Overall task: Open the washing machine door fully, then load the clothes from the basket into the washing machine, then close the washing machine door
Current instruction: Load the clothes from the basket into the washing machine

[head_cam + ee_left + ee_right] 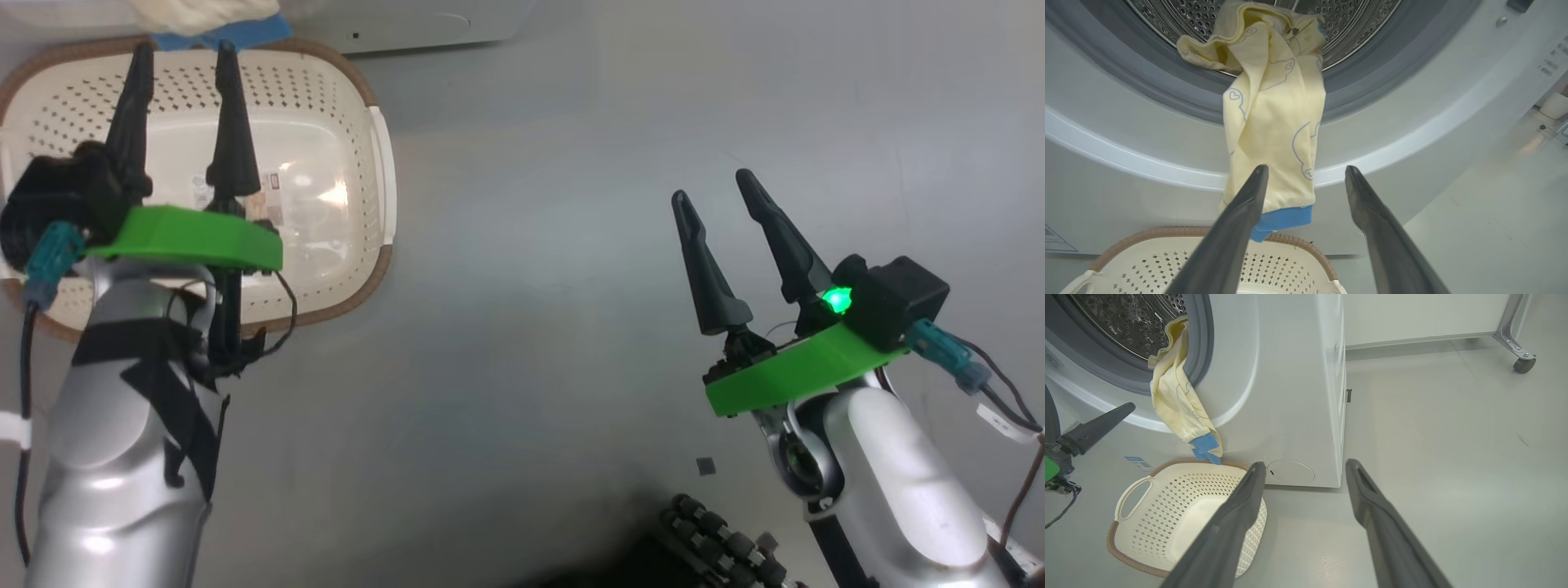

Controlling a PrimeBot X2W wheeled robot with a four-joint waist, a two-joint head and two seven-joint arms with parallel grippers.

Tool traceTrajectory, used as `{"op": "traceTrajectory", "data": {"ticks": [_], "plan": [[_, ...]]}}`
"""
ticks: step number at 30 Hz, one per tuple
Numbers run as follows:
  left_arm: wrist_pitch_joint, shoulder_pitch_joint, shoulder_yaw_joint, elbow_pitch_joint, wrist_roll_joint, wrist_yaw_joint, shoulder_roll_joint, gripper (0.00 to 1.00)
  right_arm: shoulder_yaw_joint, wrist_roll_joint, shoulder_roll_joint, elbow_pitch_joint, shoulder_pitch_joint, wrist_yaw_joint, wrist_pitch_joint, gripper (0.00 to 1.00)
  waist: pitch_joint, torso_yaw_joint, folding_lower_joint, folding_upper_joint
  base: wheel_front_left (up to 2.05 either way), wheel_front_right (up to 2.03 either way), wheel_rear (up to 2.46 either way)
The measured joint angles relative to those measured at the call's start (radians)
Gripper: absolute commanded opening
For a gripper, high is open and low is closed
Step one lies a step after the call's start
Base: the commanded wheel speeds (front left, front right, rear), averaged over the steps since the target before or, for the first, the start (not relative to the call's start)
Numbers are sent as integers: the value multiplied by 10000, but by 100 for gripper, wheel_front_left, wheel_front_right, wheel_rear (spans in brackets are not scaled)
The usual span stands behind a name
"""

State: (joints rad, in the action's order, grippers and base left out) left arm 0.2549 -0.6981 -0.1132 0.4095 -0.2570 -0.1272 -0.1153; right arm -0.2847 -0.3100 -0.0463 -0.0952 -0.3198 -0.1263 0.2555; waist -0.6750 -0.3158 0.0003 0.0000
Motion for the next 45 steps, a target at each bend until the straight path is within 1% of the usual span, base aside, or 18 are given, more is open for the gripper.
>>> {"op": "traceTrajectory", "data": {"ticks": [8, 13, 20, 25, 32, 34, 40, 45], "plan": [[-13, -1415, -67, 1252, -495, 0, -98, 100, -63, 2, 0, 142, -411, 0, 0, 100, -795, -177, -1, 0, 0, 0, 0], [-12, -2200, -96, 1866, -823, 0, -314, 100, -73, 10, 0, 199, -624, 0, 0, 100, -1211, -211, -1, 0, 0, 0, 0], [0, -2914, -334, 2355, -1062, 0, -545, 100, -102, 33, 0, 245, -802, 0, 0, 100, -1603, -256, -1, 0, 0, 0, 0], [2, -3474, -523, 2571, -1072, 0, -541, 100, -196, 33, 0, 245, -819, 0, 0, 100, -1781, -297, -3, 0, 0, 0, 0], [4, -3992, -531, 2924, -1053, 4, -558, 100, -407, 13, 0, 290, -1004, 0, 0, 100, -1952, -442, -3, 0, 0, 0, 0], [4, -4151, -502, 2961, -1024, 73, -564, 100, -441, -17, 0, 303, -1005, 0, 0, 100, -2015, -498, -3, 0, 0, 0, 0], [6, -4313, -322, 2880, -686, 493, -523, 100, -466, -75, 0, 332, -1008, 0, 0, 100, -2184, -595, -2, 0, 0, 0, 0], [-2, -4279, -159, 2731, -418, 669, -403, 100, -468, -157, 0, 334, -1016, 0, 0, 100, -2223, -617, -3, 0, 0, 0, 0]]}}
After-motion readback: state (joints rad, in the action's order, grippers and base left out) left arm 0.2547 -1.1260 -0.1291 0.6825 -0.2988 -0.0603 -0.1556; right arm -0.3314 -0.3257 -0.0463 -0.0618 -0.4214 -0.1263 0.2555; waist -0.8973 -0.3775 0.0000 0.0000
